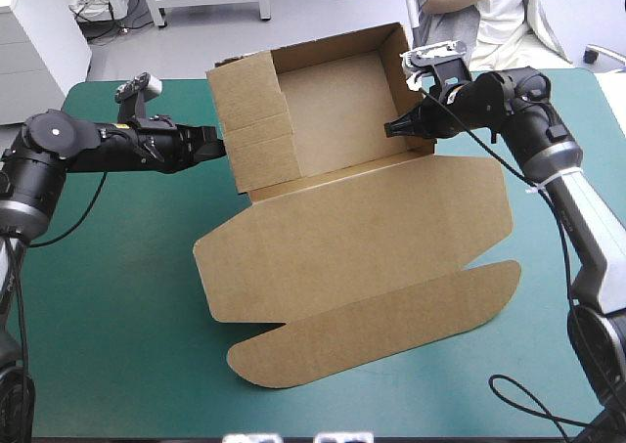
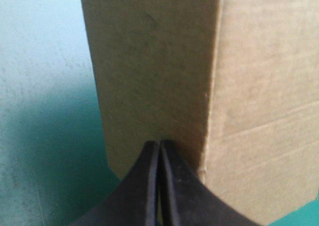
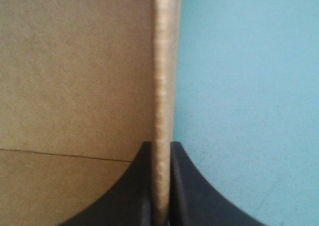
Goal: Fold the box
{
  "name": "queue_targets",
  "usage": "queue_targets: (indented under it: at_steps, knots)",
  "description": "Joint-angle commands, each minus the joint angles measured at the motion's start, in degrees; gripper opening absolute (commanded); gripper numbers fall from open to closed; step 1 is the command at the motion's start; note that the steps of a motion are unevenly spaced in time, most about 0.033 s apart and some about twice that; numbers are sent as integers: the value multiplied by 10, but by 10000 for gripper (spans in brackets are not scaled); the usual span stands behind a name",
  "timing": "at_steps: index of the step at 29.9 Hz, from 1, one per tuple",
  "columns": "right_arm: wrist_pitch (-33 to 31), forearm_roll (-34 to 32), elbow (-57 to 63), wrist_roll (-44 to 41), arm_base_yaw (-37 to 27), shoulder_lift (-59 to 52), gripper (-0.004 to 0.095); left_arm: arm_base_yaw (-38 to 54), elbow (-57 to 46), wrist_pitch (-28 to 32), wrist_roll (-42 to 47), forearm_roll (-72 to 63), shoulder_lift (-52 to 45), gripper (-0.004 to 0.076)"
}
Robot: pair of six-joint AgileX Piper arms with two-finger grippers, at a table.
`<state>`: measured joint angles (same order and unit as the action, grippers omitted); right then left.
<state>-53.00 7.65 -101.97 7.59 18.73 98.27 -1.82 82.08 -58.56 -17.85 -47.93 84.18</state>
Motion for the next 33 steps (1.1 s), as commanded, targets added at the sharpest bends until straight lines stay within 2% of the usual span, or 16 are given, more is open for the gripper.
queue_targets:
  at_steps: [1, 5, 7, 9, 14, 16, 17, 27, 33]
  knots:
    - [24, 13, -19, -3, 0, -28, -13, -26, 15, 19, 9, -15, -23, -10]
    - [8, 10, -19, -3, 0, -27, -13, -36, 15, 37, 5, -13, -23, -4]
    - [4, 10, -19, -3, 0, -27, -13, -36, 15, 40, 5, -13, -23, 46]
    - [3, 10, -19, -3, 0, -27, -13, -36, 15, 39, 0, -10, -23, 151]
    - [-2, 10, -19, -3, 0, -27, -13, -36, 15, 43, 3, -24, -23, 522]
    - [-3, 10, -19, -3, 0, -27, -13, -36, 15, 43, 29, -36, -23, 602]
    - [-3, 10, -19, -2, 0, -27, -13, -36, 15, 43, 38, -46, -23, 621]
    - [-21, 10, -19, 3, 0, -27, -13, -34, 15, 25, 38, -139, -23, 618]
    - [-25, 10, -19, 3, 0, -27, -13, -34, 15, 3, 38, -100, -23, 618]
